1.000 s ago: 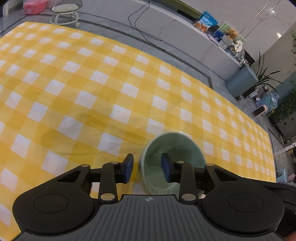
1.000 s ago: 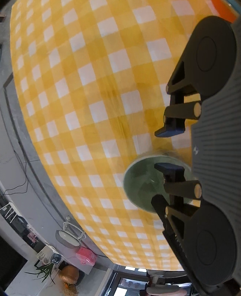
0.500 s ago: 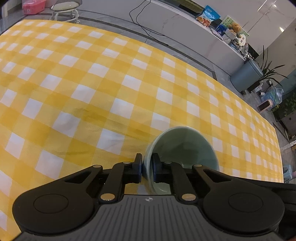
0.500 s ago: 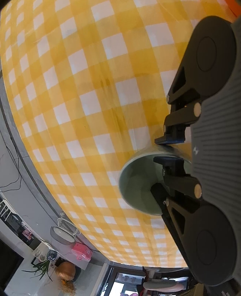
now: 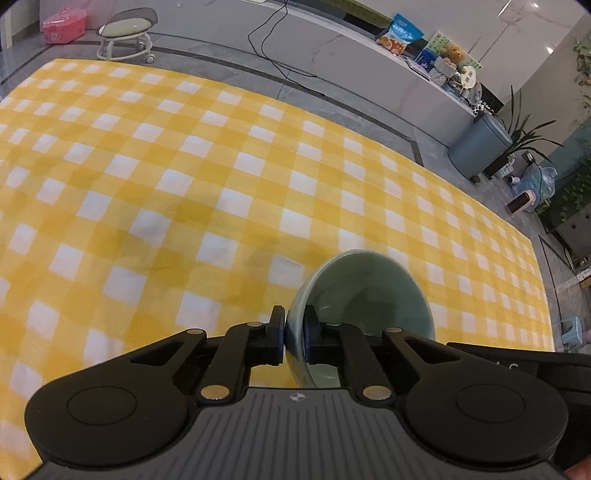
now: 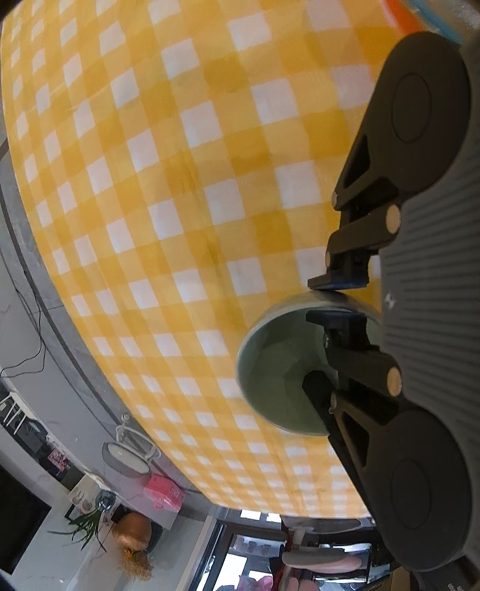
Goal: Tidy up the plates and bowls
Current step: 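Carry the green bowl with both tools and lower it into the blue bowl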
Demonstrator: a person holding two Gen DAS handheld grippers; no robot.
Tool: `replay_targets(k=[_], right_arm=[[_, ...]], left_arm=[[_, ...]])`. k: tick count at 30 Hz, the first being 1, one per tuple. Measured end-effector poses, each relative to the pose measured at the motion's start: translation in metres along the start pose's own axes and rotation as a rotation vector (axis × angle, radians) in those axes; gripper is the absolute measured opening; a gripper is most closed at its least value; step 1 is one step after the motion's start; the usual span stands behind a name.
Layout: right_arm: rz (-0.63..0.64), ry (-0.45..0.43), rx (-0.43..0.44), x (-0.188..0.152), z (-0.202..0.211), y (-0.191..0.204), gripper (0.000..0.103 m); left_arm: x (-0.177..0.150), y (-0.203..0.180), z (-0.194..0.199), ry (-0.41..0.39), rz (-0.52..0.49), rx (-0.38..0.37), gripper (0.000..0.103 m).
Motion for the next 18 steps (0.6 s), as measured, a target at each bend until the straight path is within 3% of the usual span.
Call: replay_targets(k=[11,18], right_arm=[[0.064,0.004,0.077,-0.016,0.099,-0.016,0.008],[0.115,-0.017,0.063,-0.016,0.166,-0.045,0.008]], left_arm=[[-0.02,-0.056,0.079,0.004,-0.065,-0.01,0.01],[-0.043,-0.101,0.106,0.051,-0.055,-0.074,0.01]])
Point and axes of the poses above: each gripper's, at about its wrist camera, not at the fingertips, and z roughly against the way its jaws point, y to its left, x to its top, the point moved 5 cm from there along -z, roughly the way its jaws point, and after that the axes turned 12 degrees about -y, right-handed, at the moved point
